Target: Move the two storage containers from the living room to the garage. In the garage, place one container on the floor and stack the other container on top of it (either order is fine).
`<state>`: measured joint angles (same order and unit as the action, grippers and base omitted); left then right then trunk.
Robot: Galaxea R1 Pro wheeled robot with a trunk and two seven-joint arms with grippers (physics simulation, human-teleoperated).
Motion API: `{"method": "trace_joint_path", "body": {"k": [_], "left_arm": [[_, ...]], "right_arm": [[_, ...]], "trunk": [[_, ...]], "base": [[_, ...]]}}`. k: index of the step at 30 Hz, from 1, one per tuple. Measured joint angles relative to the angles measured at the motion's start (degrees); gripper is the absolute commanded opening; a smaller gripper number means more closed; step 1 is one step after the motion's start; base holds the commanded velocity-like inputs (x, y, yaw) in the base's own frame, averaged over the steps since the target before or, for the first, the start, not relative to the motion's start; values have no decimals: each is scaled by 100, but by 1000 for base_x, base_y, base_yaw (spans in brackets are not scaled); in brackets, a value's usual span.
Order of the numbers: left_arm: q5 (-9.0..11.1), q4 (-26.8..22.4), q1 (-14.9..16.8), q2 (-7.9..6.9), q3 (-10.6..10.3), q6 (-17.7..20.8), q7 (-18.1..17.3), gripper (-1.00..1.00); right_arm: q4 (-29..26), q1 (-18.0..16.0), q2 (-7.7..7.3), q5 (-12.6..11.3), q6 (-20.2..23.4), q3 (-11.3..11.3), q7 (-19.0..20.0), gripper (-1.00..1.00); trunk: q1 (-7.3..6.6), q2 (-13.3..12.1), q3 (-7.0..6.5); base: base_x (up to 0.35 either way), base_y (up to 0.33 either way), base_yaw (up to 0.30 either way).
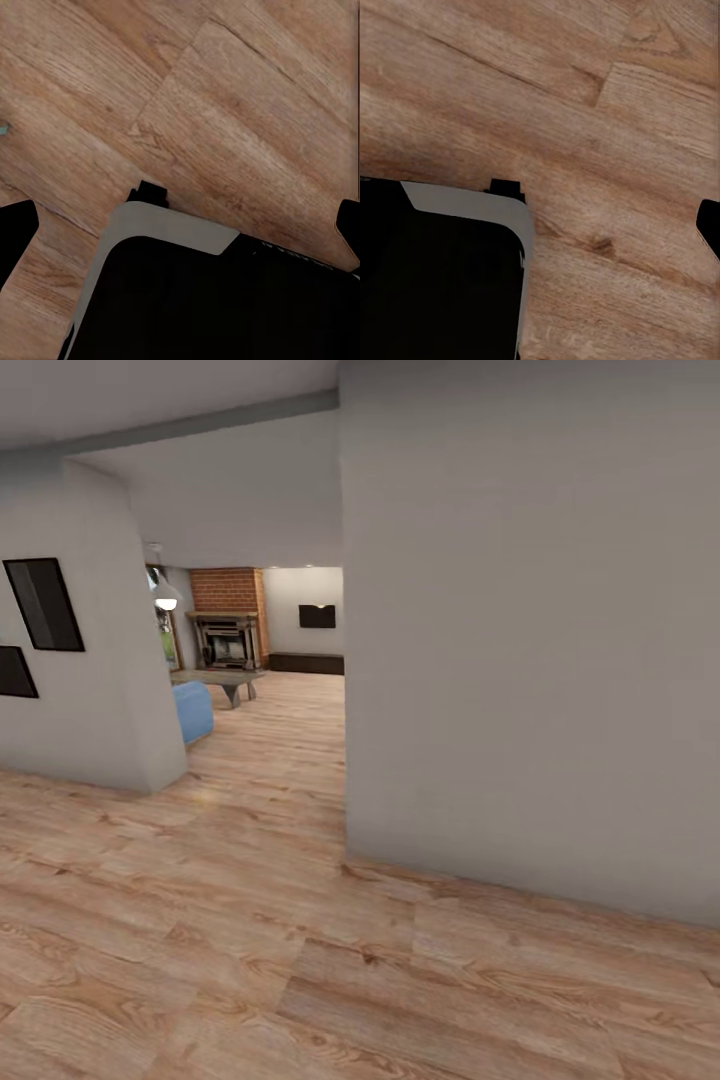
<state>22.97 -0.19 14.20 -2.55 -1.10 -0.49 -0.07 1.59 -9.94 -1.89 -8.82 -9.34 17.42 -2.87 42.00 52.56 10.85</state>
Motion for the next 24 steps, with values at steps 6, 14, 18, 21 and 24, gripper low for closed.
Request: {"method": "trace_joint_path", "body": {"k": [6, 14, 18, 21, 24], "left_arm": [[1, -1, -1, 0, 0, 0, 1, 100], [1, -1, -1, -1, 0, 2, 3, 100], [1, -1, -1, -1, 0, 2, 5, 100], [1, -1, -1, -1, 0, 2, 6, 100], [1, -1, -1, -1, 0, 2, 3, 100]], "right_arm": [[0, -1, -6, -11, 10, -13, 13, 100], [0, -1, -6, -11, 9, -9, 24, 100], [0, -1, -6, -13, 11, -8, 25, 100], [0, -1, -6, -14, 11, -8, 20, 100], [0, -1, -6, -18, 11, -8, 21, 100]], "trunk": [[0, 0, 0], [0, 0, 0], [0, 0, 0], [0, 0, 0], [0, 0, 0]], "base": [[322, 0, 126], [322, 0, 252], [322, 0, 268], [322, 0, 269], [322, 0, 269]]}}
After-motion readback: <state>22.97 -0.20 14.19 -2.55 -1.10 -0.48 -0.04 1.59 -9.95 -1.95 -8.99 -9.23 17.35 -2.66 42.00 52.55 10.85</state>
